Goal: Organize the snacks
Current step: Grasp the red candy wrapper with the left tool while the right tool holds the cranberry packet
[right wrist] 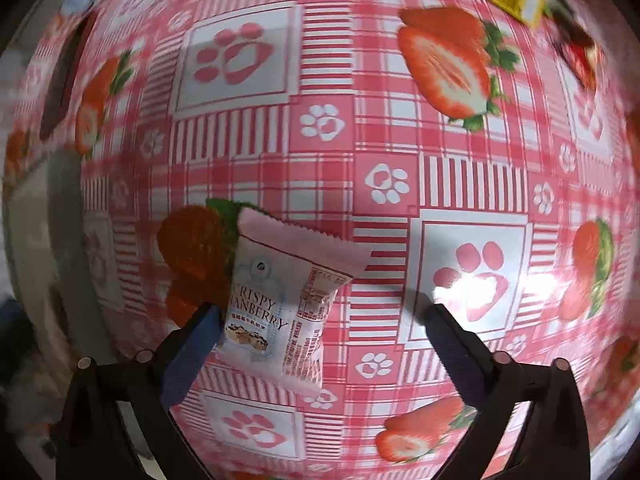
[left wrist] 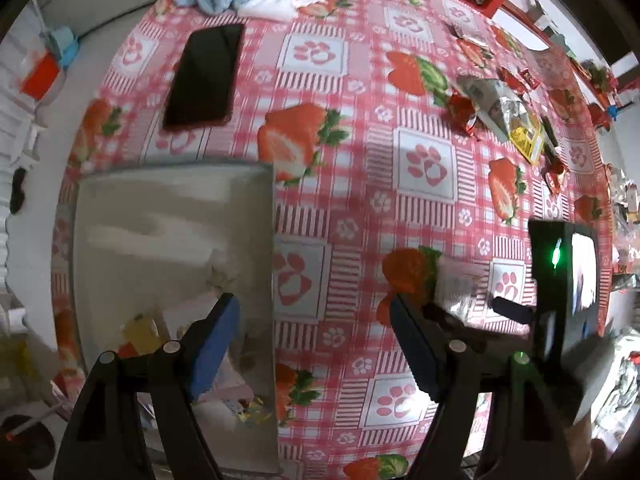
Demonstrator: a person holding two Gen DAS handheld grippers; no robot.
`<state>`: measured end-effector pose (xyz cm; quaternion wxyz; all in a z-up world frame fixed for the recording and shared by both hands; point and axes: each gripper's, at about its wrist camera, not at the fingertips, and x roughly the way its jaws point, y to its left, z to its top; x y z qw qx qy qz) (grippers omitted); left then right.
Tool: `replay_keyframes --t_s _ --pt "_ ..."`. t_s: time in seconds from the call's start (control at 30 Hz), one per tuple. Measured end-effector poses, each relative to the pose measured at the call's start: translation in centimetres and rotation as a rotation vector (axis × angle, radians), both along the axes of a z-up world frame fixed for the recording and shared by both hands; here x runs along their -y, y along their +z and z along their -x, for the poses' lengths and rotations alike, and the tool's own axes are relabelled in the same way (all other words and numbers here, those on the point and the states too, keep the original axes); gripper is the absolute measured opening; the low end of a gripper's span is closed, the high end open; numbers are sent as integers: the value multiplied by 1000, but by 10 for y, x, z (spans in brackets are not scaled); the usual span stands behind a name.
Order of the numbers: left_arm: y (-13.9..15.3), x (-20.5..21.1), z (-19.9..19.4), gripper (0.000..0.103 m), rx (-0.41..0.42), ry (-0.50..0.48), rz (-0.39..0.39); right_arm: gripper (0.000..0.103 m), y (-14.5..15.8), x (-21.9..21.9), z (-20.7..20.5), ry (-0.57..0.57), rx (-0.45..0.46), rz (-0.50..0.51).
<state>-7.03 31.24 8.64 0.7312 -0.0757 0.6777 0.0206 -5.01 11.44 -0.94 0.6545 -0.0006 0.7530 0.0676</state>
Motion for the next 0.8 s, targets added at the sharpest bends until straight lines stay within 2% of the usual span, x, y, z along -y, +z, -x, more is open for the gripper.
replay_keyframes --t_s 0.03,0.1,0.13,0.17,0.27,0.37,0.53,0.8 --pt "1 5 -5 81 7 -12 -2 84 3 -1 4 25 16 13" --pt "-1 17 -16 80 15 -36 -3 62 9 6 13 75 53 19" --pt "-2 23 -25 80 18 -51 -3 56 12 13 17 86 64 17" --pt "-5 31 -34 81 21 -64 -1 53 14 22 21 85 66 -14" --pt "-10 61 -60 81 40 -112 5 53 14 57 28 31 44 -63" --pt "-16 89 -90 81 56 -139 19 53 14 102 46 -87 10 -142" --pt "-37 123 -146 81 73 -142 17 53 22 161 77 -197 -4 -173" --pt "-83 148 -195 80 7 -120 -18 53 32 226 104 -288 -20 -203"
